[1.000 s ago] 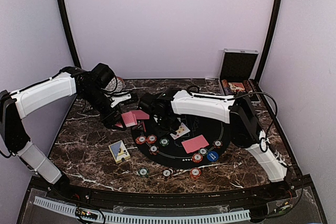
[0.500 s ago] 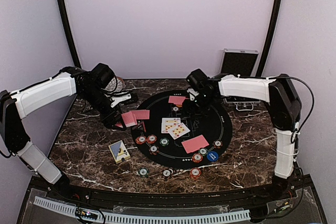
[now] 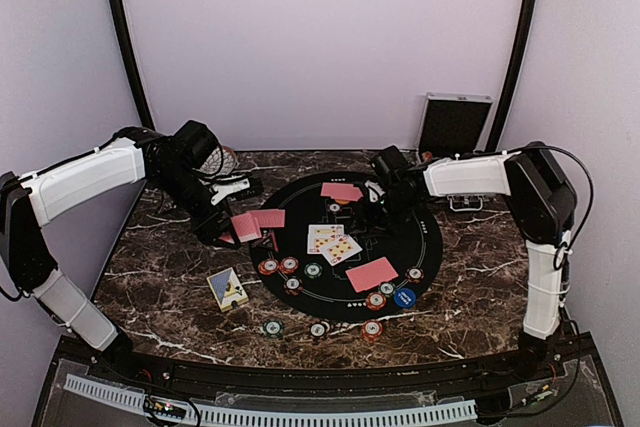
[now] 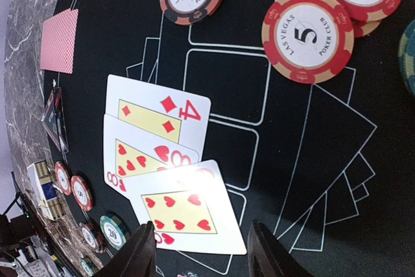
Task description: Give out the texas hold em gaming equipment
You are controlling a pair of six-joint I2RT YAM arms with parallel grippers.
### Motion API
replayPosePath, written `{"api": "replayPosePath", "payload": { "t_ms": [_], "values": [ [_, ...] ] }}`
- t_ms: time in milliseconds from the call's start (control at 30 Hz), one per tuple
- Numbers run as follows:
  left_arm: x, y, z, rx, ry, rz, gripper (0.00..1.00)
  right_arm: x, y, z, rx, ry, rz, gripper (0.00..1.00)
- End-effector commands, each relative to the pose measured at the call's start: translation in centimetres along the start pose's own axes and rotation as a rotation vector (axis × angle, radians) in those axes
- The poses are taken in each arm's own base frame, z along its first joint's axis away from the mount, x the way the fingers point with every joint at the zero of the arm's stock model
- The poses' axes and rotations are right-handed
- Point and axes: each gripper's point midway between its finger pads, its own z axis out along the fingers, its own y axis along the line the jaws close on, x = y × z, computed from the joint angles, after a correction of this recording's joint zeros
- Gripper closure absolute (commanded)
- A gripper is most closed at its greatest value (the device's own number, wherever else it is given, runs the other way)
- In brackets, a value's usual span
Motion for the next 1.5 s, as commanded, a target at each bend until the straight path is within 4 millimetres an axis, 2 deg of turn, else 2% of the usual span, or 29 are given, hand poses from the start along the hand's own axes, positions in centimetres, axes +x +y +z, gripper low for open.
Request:
{"api": "replayPosePath", "payload": {
  "t_ms": [0,633,1000,1267,1467],
  "values": [
    [-0.7,-0.5,-1.4,0.007,-0.035,0.017,1.00,0.2,0.1,1.2,-0.058,0.008,0.024,0.52],
    [-0.6,-0.6,-1.3,0.010,-0.032,0.015,1.00,3.1,-0.5,2.4,-0.084,0.065,0.052,0.60],
    [-0.6,-0.6,-1.2,0.012,-0.033,0.016,1.00,3.7,0.5,1.5,-0.113,0.068,0.047,0.62],
    [-0.7,-0.6,-1.3,0.011,-0.034,0.016,1.00,5.6,2.1,2.5,-0.119,0.102,0.020,0.63],
    [-0.7,-0.6,-1.4,0.010,-0.035,0.016,1.00,4.5,2.9,1.2,-0.119,0.066,0.007,0.63]
  ]
}}
